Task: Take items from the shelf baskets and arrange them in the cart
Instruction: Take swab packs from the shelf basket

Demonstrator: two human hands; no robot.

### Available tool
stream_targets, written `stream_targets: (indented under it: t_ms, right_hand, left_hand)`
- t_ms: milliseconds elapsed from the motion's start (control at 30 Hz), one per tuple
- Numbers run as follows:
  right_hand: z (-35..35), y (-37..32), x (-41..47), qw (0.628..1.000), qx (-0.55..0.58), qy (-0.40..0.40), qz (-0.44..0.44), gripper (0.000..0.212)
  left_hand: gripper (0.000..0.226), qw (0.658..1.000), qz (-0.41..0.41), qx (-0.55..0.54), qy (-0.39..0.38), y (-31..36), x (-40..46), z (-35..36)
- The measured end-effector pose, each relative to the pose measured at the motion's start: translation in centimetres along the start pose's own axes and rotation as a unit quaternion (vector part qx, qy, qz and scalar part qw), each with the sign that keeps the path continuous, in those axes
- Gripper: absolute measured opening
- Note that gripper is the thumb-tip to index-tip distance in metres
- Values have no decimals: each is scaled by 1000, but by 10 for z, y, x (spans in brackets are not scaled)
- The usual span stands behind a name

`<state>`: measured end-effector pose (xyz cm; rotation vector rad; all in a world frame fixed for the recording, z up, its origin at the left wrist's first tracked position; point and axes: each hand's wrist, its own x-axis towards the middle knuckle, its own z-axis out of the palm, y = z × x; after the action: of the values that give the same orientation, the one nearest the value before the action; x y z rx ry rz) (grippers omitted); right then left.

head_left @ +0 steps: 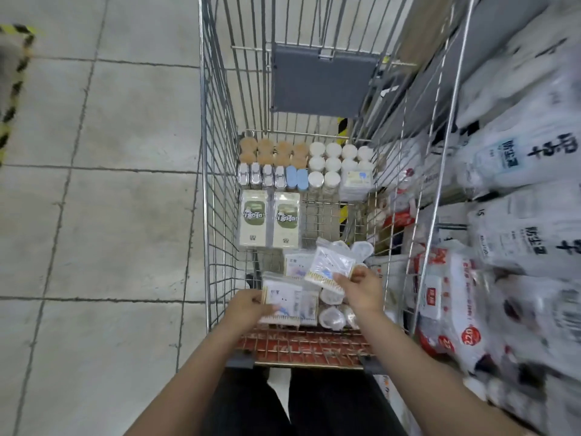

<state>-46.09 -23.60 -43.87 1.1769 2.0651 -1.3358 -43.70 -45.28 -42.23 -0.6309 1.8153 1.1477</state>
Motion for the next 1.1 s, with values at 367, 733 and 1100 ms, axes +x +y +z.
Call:
stream_targets:
  t_ms: [367, 733, 1100]
  right_hand:
    - [-68, 3, -116, 979, 196, -51, -10, 18]
    - [-48, 51, -251, 896, 437, -58, -58, 41]
    - [-57, 133, -380, 820, 563, 74, -77, 43]
  left_hand:
    - [19, 990, 106, -96, 9, 30, -106, -49]
    - [33, 952, 264, -153, 22, -6, -193, -88]
    - [16, 943, 305, -33, -132, -25, -253, -47]
